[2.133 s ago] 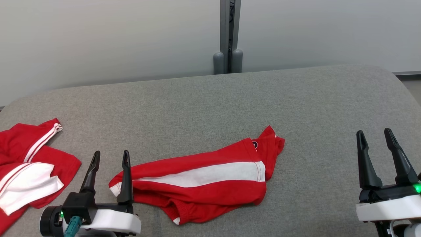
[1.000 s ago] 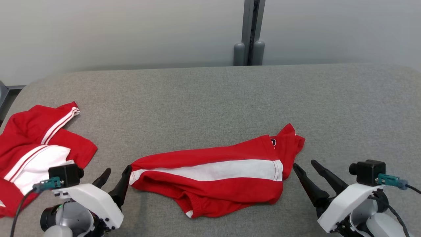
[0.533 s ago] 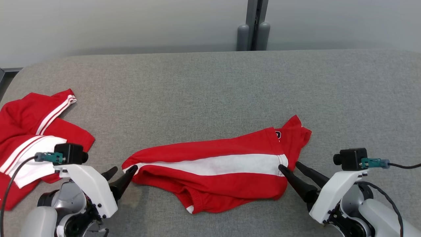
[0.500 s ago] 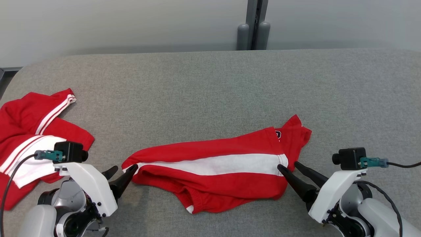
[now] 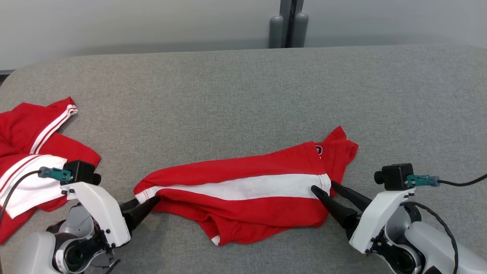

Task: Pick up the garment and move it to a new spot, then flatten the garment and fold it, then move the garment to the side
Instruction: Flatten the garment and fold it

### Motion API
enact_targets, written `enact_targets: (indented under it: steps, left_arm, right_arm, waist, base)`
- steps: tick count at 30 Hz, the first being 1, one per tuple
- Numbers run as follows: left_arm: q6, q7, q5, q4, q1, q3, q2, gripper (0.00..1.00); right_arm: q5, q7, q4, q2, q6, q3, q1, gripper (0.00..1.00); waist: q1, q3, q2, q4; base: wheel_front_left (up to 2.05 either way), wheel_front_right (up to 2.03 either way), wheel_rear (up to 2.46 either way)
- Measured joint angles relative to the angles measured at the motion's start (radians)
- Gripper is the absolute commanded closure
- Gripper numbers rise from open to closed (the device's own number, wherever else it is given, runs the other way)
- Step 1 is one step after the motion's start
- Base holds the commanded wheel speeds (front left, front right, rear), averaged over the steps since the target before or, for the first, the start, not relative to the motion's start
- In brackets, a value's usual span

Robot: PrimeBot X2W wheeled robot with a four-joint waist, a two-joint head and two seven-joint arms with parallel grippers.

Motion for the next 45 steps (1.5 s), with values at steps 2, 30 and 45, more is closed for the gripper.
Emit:
enact_targets:
  steps: [2,30,45]
  left_arm:
    - [-0.002,-0.001,-0.008,-0.001,-0.009,-0.003,-0.009,0.00]
    - [-0.008,-0.028,-0.074,-0.007,-0.012,-0.037,0.018,1.00]
    - [-0.008,-0.080,-0.081,-0.140,0.017,-0.082,0.065,1.00]
  right_arm:
    - [0.002,-0.010,0.000,-0.006,0.000,0.018,-0.010,0.00]
    - [0.102,-0.164,-0.002,-0.051,0.000,0.176,-0.078,1.00]
    - [0.162,-0.248,-0.126,-0.133,0.000,0.132,-0.032,1.00]
  waist:
    - [0.0000,0.004,0.0000,-0.001]
    - [0.0000,-0.016,0.0000,-0.006]
    - [0.0000,-0.080,0.0000,-0.009]
  base:
    - [0.00,0.00,0.00]
    - [0.00,0.00,0.00]
    - [0.00,0.00,0.00]
